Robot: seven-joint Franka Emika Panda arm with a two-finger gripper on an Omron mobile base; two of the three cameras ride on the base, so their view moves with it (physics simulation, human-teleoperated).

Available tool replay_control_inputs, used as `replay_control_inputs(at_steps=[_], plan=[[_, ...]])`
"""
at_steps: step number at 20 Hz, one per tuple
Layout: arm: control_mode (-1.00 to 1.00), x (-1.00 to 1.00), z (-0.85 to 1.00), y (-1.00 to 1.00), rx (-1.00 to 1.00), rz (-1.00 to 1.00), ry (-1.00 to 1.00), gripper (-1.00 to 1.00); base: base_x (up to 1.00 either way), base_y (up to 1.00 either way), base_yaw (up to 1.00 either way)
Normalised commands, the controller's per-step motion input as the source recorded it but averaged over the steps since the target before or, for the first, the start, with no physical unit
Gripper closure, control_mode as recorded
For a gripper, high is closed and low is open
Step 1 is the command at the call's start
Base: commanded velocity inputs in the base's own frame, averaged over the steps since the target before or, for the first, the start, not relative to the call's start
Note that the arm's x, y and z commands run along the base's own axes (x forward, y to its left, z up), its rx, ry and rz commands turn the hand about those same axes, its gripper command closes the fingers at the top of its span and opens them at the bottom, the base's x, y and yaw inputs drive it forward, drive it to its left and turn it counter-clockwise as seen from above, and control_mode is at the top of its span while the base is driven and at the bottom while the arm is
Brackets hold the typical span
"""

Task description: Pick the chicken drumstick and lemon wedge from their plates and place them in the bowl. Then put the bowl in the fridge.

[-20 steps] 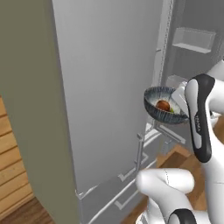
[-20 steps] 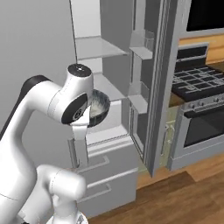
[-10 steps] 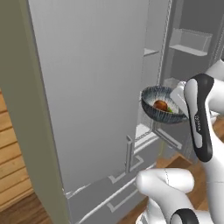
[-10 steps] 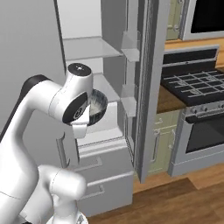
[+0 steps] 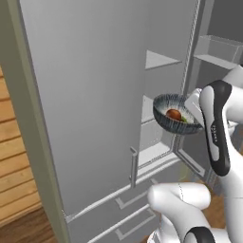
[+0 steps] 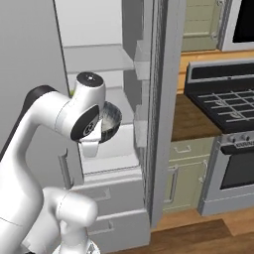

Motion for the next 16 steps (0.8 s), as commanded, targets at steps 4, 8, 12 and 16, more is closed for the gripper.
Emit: replay_control_inputs(at_steps=[4,8,12,16], plan=[[1.00,0.00,0.00,0.00,0.00,0.00,0.00,1.00,0.23,0.00,0.13],[1.00,0.00,0.00,0.00,0.00,0.00,0.00,1.00,0.28,0.15,0.20],[1.00,0.00,0.00,0.00,0.00,0.00,0.00,1.00,0.28,0.02,0.31],[1.00,0.00,0.00,0.00,0.00,0.00,0.00,1.00,0.08,0.00,0.29]])
